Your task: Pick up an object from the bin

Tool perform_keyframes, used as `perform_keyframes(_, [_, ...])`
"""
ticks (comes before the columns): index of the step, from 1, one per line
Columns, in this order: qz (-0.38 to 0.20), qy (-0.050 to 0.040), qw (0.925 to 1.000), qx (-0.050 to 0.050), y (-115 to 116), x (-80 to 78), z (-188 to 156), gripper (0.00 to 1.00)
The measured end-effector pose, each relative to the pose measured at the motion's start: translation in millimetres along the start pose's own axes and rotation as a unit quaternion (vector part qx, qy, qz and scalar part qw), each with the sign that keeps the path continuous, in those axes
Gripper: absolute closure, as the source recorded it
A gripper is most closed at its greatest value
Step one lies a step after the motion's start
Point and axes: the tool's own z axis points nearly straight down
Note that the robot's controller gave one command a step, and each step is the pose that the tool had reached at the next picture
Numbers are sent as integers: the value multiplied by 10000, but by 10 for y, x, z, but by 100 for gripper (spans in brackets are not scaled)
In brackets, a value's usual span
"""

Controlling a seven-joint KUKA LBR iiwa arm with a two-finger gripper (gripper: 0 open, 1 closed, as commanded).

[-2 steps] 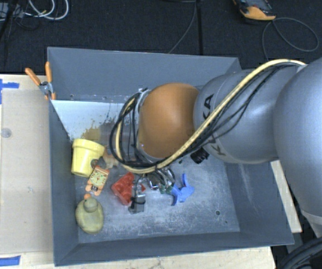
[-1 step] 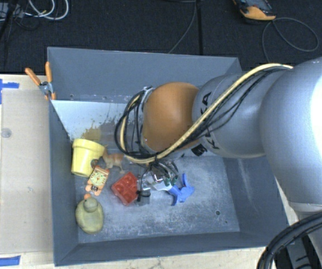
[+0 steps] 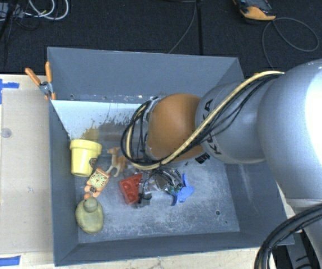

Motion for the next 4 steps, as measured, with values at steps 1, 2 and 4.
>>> perform_keyframes(1, [2,0,10000,-1,-1,0,0,100])
perform_keyframes(2, [5,3,10000,-2,0,0,-7,100])
perform_keyframes(4, [8,77,10000,3,0,44,-262,100])
